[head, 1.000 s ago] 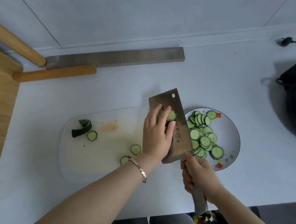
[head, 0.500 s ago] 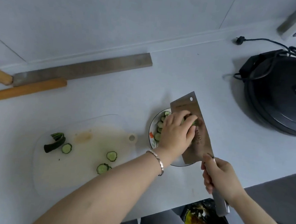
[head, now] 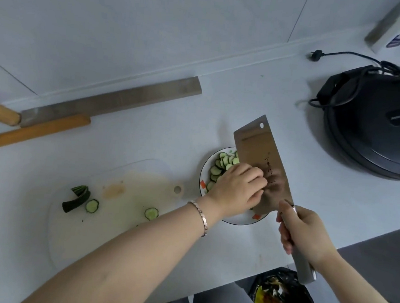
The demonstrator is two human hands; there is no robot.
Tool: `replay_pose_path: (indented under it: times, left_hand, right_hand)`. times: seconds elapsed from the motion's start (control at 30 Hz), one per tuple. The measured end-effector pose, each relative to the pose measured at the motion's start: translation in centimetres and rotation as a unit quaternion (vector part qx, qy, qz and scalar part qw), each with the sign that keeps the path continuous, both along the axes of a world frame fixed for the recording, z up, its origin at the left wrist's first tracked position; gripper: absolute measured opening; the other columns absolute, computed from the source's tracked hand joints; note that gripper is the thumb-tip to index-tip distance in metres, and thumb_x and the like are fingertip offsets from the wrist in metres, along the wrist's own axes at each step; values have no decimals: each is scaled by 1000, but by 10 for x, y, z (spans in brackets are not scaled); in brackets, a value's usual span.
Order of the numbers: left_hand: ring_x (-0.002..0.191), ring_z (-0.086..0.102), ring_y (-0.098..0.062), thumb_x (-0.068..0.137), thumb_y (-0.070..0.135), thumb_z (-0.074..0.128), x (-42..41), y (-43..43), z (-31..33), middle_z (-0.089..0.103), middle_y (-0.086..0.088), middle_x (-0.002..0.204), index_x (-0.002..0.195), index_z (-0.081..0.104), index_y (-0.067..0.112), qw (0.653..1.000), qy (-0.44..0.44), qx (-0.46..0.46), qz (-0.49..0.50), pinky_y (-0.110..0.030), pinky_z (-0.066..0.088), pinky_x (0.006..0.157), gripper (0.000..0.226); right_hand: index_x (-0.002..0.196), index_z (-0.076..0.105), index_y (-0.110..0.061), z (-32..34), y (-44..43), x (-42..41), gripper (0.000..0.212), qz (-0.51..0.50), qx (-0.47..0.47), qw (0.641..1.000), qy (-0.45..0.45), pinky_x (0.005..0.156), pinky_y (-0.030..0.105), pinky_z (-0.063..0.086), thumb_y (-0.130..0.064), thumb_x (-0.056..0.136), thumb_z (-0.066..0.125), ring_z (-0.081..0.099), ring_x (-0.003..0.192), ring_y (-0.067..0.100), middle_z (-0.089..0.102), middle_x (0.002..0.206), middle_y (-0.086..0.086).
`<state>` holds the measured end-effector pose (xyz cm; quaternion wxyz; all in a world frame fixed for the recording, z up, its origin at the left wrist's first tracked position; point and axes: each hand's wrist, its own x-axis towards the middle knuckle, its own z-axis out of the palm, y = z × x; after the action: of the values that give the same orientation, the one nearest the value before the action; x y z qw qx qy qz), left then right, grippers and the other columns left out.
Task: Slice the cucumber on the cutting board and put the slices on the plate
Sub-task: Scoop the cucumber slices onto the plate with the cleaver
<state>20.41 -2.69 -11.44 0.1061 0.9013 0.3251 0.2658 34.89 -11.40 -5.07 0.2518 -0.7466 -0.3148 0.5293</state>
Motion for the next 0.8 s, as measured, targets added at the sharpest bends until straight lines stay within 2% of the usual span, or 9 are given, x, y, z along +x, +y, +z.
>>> replay_pose_path:
  times: [0.13,0.23,0.3,0.37,0.43,0.5,0.6,0.67,0.8]
  left_hand:
    - [64,58,-27,71,16,45,-27,-2,-1,60,-4,67,65,60,12,994,85,-39,55,-30,35,73,16]
    - [69,60,-27,71,17,45,-70,-10,6,62,-4,73,76,61,14,974,67,-132,169,-32,39,73,17]
    - [76,62,-30,73,19,45,-107,-22,10,64,-8,84,87,62,13,941,41,-185,281,-35,49,71,22]
    - [98,57,-32,76,16,55,-145,-37,8,57,-12,106,105,58,13,889,77,-268,363,-39,50,76,30]
    - [118,41,-27,74,21,64,-179,-55,4,41,-8,125,124,43,18,825,154,-387,383,-36,45,85,55]
    - [124,30,-27,69,27,70,-200,-70,1,30,-7,131,131,31,22,791,196,-444,371,-35,43,90,74]
    - [123,32,-25,65,30,73,-215,-84,-5,24,-5,132,133,25,24,776,204,-486,347,-36,45,92,84]
    - [117,40,-25,65,25,73,-215,-88,-8,24,-5,131,133,26,24,783,200,-487,332,-38,47,89,82]
    - [88,54,-29,70,13,69,-210,-91,-13,37,-8,119,119,42,16,809,134,-446,360,-35,49,74,56]
  right_hand:
    - [69,50,-2,0,0,-4,37,-2,7,1000,-3,45,29,39,-25,96,44,40,34,23,45,42,7]
    - [68,51,-2,-1,0,-13,37,5,4,1000,6,44,28,39,-25,96,45,40,34,22,45,42,6]
    - [69,51,-2,-6,0,-25,37,8,-9,1000,28,42,28,38,-26,96,47,39,34,22,43,41,5]
    - [69,48,-2,-15,-3,-39,36,17,-26,998,55,41,28,37,-26,96,47,38,32,22,43,41,5]
    - [68,47,-3,-27,-6,-55,35,36,-42,996,76,41,28,36,-25,96,46,38,31,21,43,41,6]
    - [69,47,-3,-38,-12,-71,34,50,-61,993,92,39,26,36,-23,96,46,38,31,20,43,41,6]
    - [70,47,-3,-54,-22,-93,33,73,-89,987,108,37,24,36,-22,97,45,38,32,19,45,41,6]
    - [70,48,-3,-62,-28,-103,33,91,-104,984,112,37,24,36,-21,97,45,38,32,19,45,41,5]
    - [68,47,-3,-74,-36,-117,32,100,-124,979,126,36,24,35,-20,96,47,37,32,20,43,41,6]
